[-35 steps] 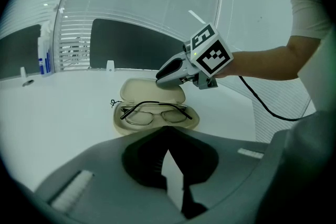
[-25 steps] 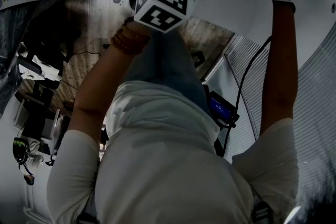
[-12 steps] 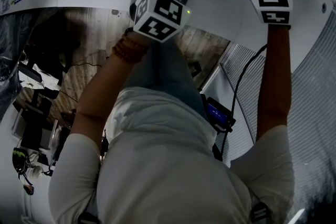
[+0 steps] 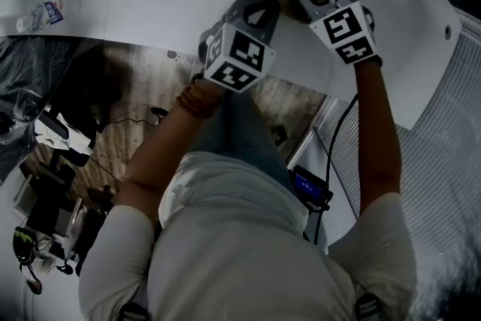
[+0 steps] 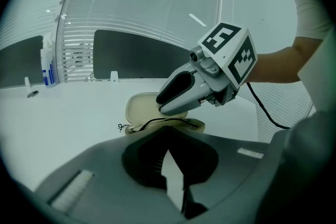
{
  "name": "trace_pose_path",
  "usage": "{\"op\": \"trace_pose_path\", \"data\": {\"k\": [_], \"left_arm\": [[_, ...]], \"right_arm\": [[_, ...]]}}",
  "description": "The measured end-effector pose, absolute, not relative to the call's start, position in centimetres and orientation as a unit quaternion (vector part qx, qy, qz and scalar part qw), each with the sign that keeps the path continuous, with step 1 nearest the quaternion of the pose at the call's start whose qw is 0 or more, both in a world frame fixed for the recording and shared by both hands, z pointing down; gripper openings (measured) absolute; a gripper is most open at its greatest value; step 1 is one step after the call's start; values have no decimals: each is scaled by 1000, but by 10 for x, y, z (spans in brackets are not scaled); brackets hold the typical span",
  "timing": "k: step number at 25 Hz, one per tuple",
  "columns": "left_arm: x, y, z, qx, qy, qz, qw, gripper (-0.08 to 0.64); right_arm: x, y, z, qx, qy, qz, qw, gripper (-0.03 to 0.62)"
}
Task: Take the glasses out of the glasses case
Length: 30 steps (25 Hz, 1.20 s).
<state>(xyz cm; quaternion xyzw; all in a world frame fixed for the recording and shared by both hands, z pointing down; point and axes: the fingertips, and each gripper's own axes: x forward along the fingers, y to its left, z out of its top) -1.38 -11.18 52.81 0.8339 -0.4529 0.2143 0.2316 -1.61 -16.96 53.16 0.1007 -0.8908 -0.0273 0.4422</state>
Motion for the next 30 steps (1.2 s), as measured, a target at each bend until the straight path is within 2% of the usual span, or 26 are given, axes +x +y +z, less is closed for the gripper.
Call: {"op": "trace_pose_path", "data": {"k": [14,24,30], "left_arm": [[-11,-115,537,830,-453,217,240,3],[-9,-118,536,831,-451,220,238,3],[-10,-116,534,832,-450,223,235,3]], "right_arm": [[-17,-157,570,68,-877,-28,475,100],[-18,-161,571,70,-878,-38,472,11],[-18,-156,565,77,-886,-22,457,8]]}}
